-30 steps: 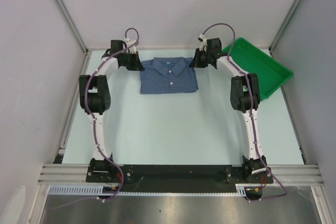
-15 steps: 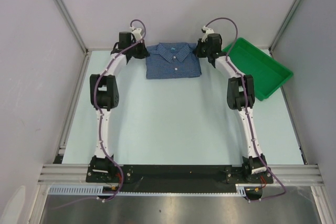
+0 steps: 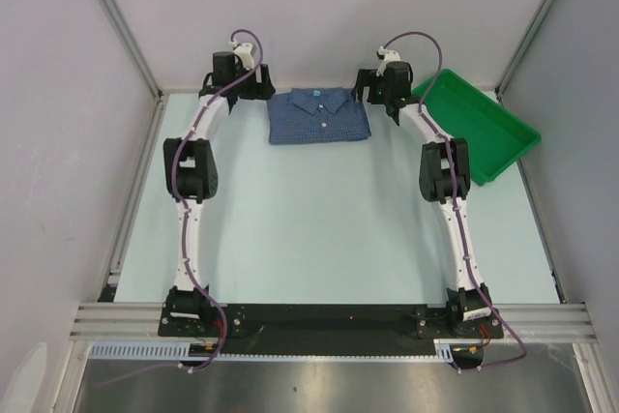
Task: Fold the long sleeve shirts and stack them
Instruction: Neatly place the folded shirt to the corner
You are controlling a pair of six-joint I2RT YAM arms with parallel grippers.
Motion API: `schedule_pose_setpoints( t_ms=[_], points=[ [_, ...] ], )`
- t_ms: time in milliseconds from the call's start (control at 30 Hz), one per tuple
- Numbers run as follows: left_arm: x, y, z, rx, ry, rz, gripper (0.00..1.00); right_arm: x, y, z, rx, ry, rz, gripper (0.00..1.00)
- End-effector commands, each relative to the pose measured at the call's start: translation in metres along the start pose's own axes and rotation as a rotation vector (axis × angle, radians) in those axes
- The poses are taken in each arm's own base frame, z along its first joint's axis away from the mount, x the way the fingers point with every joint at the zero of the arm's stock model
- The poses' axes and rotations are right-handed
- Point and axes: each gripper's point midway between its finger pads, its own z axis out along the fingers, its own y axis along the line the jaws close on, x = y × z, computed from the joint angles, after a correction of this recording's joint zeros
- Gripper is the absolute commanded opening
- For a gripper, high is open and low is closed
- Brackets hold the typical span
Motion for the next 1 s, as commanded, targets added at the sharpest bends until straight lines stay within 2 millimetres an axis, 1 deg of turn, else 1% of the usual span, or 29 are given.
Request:
schedule_pose_setpoints(
  t_ms=[0,33,67,133,167,200,233,267,300,333,367,400,433,467,500,533,567,600,633,667,700,733,767,800,833,867,900,933,967],
  points=[
    [-0.107,-0.005,-0.063,-0.062,-0.179,0.122,0.99,-0.153,0.023,-0.060,-0.037,-0.309,-0.089,1.00],
    [-0.116,-0.007,-0.073,-0.065,-0.187,0.123,1.00,-0.165,0.028,-0.069,-0.055,-0.323,-0.122,1.00],
    [-0.133,-0.012,-0.097,-0.064,-0.202,0.126,1.00,-0.186,0.037,-0.087,-0.070,-0.354,-0.143,1.00],
    [-0.149,-0.023,-0.123,-0.043,-0.212,0.145,0.99,-0.199,0.051,-0.107,-0.129,-0.356,-0.177,1.00],
    [-0.147,-0.029,-0.135,-0.032,-0.181,0.143,1.00,-0.221,0.061,-0.131,-0.161,-0.391,-0.188,1.00],
    [-0.162,-0.041,-0.159,-0.020,-0.201,0.177,0.99,-0.208,0.056,-0.135,-0.177,-0.336,-0.174,1.00],
    [-0.162,-0.049,-0.169,-0.002,-0.188,0.194,1.00,-0.205,0.062,-0.145,-0.227,-0.313,-0.171,1.00],
    [-0.153,-0.057,-0.180,0.025,-0.140,0.194,0.99,-0.207,0.066,-0.158,-0.260,-0.300,-0.161,1.00],
    [-0.158,-0.066,-0.200,0.023,-0.141,0.213,0.99,-0.216,0.072,-0.179,-0.290,-0.305,-0.162,1.00],
    [-0.153,-0.070,-0.207,0.028,-0.117,0.215,0.99,-0.200,0.068,-0.187,-0.313,-0.235,-0.133,1.00],
    [-0.141,-0.076,-0.217,0.035,-0.068,0.208,0.99,-0.193,0.068,-0.194,-0.313,-0.200,-0.121,1.00],
    [-0.131,-0.080,-0.229,0.030,-0.038,0.204,0.99,-0.196,0.071,-0.211,-0.308,-0.184,-0.127,1.00],
    [-0.123,-0.082,-0.237,0.022,-0.014,0.192,0.99,-0.164,0.067,-0.214,-0.301,-0.071,-0.103,1.00],
    [-0.107,-0.085,-0.243,0.022,0.038,0.166,0.99,-0.153,0.068,-0.222,-0.301,-0.028,-0.108,1.00],
    [-0.082,-0.085,-0.243,0.027,0.103,0.139,0.99,-0.141,0.066,-0.229,-0.299,0.007,-0.143,1.00],
    [-0.082,-0.091,-0.261,0.020,0.097,0.142,1.00,-0.131,0.067,-0.247,-0.282,0.050,-0.138,1.00],
    [-0.071,-0.094,-0.265,0.017,0.120,0.137,0.99,-0.100,0.061,-0.251,-0.269,0.123,-0.120,1.00],
    [-0.040,-0.091,-0.265,0.007,0.185,0.115,0.99,-0.084,0.058,-0.259,-0.265,0.155,-0.134,1.00],
    [-0.038,-0.096,-0.279,0.000,0.175,0.126,0.99,-0.086,0.062,-0.279,-0.259,0.142,-0.156,1.00],
    [-0.029,-0.097,-0.283,-0.008,0.186,0.122,1.00,-0.048,0.056,-0.283,-0.245,0.216,-0.132,1.00],
    [0.003,-0.094,-0.282,-0.008,0.253,0.095,1.00,-0.037,0.055,-0.290,-0.239,0.234,-0.138,1.00],
    [0.015,-0.094,-0.285,-0.015,0.272,0.088,0.99,-0.038,0.059,-0.307,-0.236,0.219,-0.151,1.00],
    [0.014,-0.099,-0.297,-0.015,0.238,0.104,0.99,-0.005,0.053,-0.313,-0.228,0.283,-0.125,1.00],
    [0.047,-0.098,-0.297,-0.016,0.297,0.080,1.00,0.002,0.055,-0.321,-0.228,0.287,-0.129,1.00],
    [0.053,-0.099,-0.301,-0.017,0.283,0.086,0.99,0.012,0.055,-0.329,-0.228,0.297,-0.135,1.00],
    [0.056,-0.105,-0.311,-0.011,0.266,0.088,1.00,0.012,0.057,-0.341,-0.225,0.278,-0.147,1.00],
    [0.080,-0.105,-0.313,-0.008,0.306,0.071,0.99,0.035,0.054,-0.346,-0.215,0.317,-0.132,1.00],
    [0.088,-0.106,-0.314,-0.013,0.309,0.074,1.00,0.041,0.055,-0.351,-0.220,0.322,-0.136,1.00],
    [0.091,-0.109,-0.321,-0.015,0.297,0.080,0.99,0.040,0.057,-0.360,-0.219,0.306,-0.143,1.00]
  ],
)
